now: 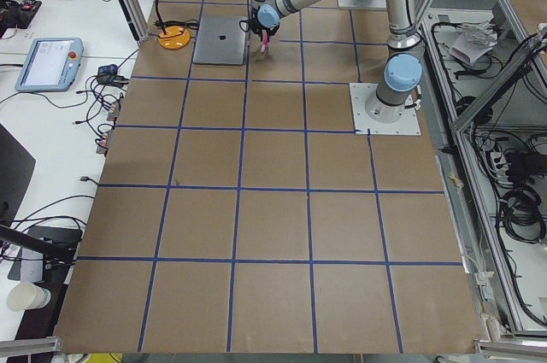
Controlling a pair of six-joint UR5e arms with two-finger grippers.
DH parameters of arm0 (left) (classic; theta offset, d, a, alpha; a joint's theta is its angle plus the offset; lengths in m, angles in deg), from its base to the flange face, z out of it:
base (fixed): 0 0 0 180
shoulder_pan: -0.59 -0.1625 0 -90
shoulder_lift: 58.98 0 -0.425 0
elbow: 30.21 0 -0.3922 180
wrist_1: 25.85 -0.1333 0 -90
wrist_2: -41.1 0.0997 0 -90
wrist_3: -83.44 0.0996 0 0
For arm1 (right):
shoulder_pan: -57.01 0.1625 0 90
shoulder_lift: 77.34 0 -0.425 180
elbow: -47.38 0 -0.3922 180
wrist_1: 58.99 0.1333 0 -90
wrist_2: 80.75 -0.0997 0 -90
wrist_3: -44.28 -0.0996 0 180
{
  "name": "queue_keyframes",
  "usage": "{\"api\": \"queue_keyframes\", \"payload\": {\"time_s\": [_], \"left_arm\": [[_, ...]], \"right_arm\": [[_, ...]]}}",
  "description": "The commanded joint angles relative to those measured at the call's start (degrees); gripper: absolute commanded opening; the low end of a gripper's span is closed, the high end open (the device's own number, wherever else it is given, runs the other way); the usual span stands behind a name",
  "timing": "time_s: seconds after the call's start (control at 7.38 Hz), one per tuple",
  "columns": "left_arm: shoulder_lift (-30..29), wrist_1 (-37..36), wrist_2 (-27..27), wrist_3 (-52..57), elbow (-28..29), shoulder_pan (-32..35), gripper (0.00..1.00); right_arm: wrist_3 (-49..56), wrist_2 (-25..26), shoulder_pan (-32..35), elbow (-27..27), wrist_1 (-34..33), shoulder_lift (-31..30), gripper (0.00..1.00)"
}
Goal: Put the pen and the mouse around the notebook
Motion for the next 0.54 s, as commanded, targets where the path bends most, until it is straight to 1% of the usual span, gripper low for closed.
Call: {"api": "queue_keyframes", "payload": {"time_s": [0.0,0.14,0.27,0.41], "left_arm": [[0.4,-0.1,0.4,1.7,0.3,-0.1,0.91],[1.3,0.0,0.9,13.1,0.5,-1.5,0.92],[2.2,0.7,0.9,30.1,0.9,-6.6,0.97],[3.4,1.8,0.9,44.7,1.3,-10.9,0.98]], "right_arm": [[0.7,-0.1,-0.9,-0.4,0.0,0.2,1.0],[0.6,-0.3,-0.7,-0.5,-0.2,0.1,1.0],[0.6,-0.2,-0.9,-0.6,-0.5,0.3,1.0],[0.6,-0.2,-0.9,-0.6,-0.5,0.2,1.0]]}}
